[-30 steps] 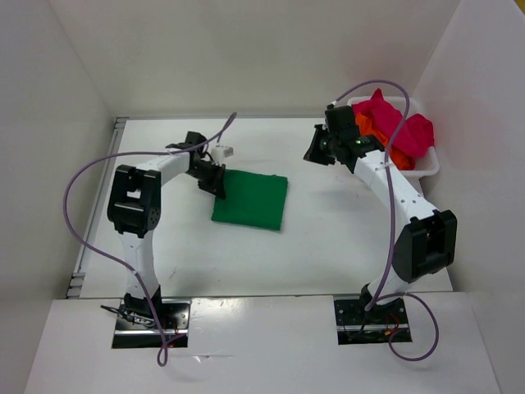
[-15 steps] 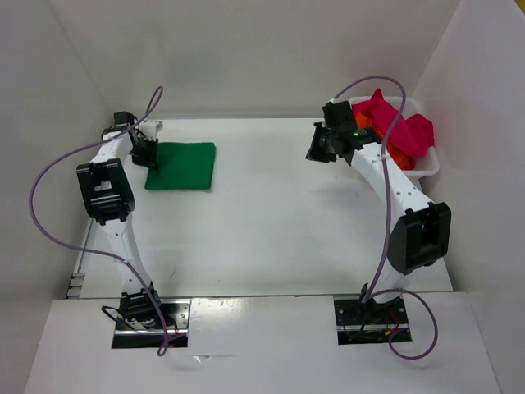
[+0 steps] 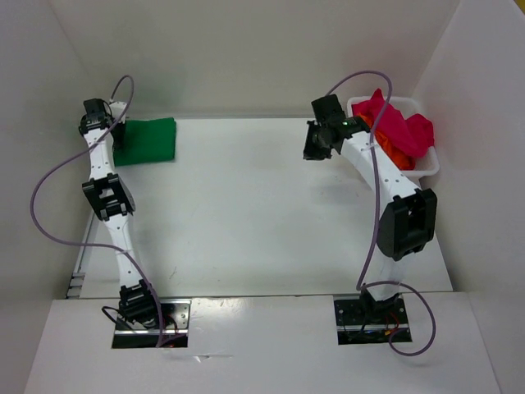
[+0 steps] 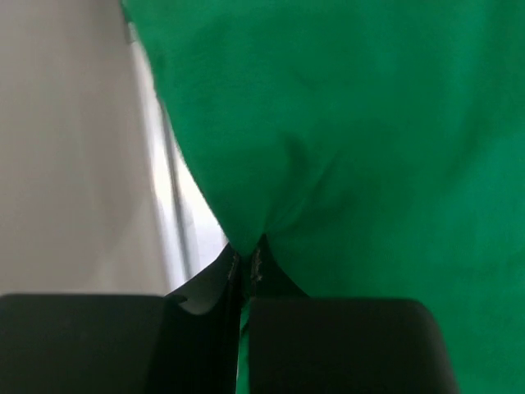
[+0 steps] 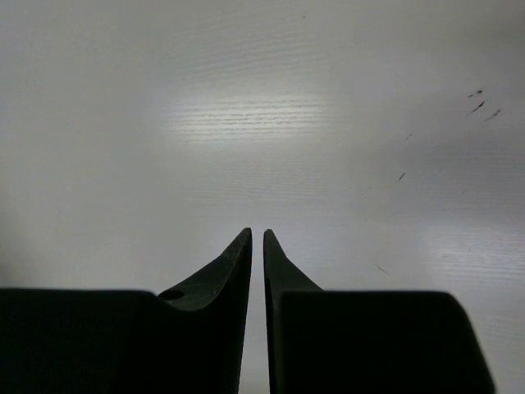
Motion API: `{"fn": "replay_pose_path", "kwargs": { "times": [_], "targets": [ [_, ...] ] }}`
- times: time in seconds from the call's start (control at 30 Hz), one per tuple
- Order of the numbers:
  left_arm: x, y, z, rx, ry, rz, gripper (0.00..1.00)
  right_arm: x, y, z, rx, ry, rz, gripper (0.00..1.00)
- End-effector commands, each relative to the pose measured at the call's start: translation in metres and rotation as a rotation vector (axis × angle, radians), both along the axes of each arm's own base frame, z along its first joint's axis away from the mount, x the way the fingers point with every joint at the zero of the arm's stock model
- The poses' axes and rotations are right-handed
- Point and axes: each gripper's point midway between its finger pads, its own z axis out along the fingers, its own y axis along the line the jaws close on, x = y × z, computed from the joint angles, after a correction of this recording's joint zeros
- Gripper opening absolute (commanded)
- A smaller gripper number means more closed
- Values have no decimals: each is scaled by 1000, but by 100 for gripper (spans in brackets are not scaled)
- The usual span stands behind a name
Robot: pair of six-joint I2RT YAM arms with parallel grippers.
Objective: Fold and stack the t-shirts
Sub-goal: Put the neatly folded tshirt into the corner of the board with the left arm
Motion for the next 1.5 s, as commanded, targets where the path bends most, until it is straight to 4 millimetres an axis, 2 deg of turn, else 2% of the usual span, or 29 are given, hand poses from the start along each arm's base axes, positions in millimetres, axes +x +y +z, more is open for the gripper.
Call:
{"fn": "replay_pose_path", "kwargs": {
  "times": [0.0,0.13,0.17,0.27,0.33,0.47,0.53,0.57,0.67,0.7,0.77,0.8,0.83,0.87,0.97,1.0,1.03,1.07,1.1,1.13,1.17,1.2,1.23,1.27,1.3,1.33,1.37,1.4,1.47],
  "targets": [
    [-5,4,1,39,28,4,0,1,6,8,-42,-2,14,15],
    [-5,6,-14,39,42,23,0,6,13,3,-47,9,24,15],
    [-1,8,-7,49,18,24,0,3,16,-3,-54,29,33,15],
    [0,19,-11,73,12,38,0,3,20,1,-51,20,42,15],
    [3,26,-4,108,-12,61,1,3,20,-3,-60,27,50,15],
    [5,43,3,151,-37,103,7,0,23,-4,-63,35,59,18],
    [2,50,7,148,-49,124,14,0,23,-4,-64,35,59,18],
    [2,50,7,148,-49,124,30,0,23,-4,-64,35,59,18],
    [5,52,31,166,-89,129,47,-1,25,-4,-57,38,65,18],
    [5,52,31,166,-90,129,54,-4,31,-4,-50,40,81,18],
    [7,51,55,170,-127,122,61,-2,32,-3,-47,32,81,18],
    [7,50,61,167,-138,129,64,-2,32,-3,-47,32,81,18],
    [6,50,77,174,-158,130,67,-4,35,-3,-47,31,90,18],
    [7,43,81,173,-158,119,69,-4,35,-3,-47,31,90,19],
    [6,31,122,169,-216,105,74,-5,33,7,-45,8,84,19],
    [7,27,133,148,-241,100,76,-4,30,11,-56,-7,72,23],
    [2,21,157,140,-268,94,76,-2,27,22,-51,-35,49,29],
    [2,11,170,124,-288,78,79,4,19,29,-84,-68,12,36],
    [2,-1,184,80,-317,51,83,4,14,39,-84,-87,-25,36],
    [-6,-11,215,61,-359,30,85,4,4,48,-103,-105,-56,36],
    [-10,-21,227,29,-375,9,87,11,-13,56,-133,-130,-123,46],
    [-18,-53,257,-44,-416,-87,90,13,-22,65,-137,-156,-169,51],
    [-25,-70,268,-92,-424,-150,91,12,-33,72,-152,-171,-198,53],
    [-33,-88,278,-146,-428,-216,91,15,-52,78,-178,-190,-260,62],
    [-51,-135,292,-261,-412,-363,93,18,-59,88,-175,-225,-288,67],
    [-62,-157,298,-306,-398,-431,93,22,-66,91,-180,-240,-312,72],
    [-71,-178,299,-344,-376,-482,94,24,-87,88,-199,-244,-372,80],
    [-87,-220,294,-393,-310,-550,96,27,-98,84,-214,-247,-405,82],
    [-106,-258,288,-355,-248,-645,100,37,-119,72,-225,-261,-479,86]
  ]
}}
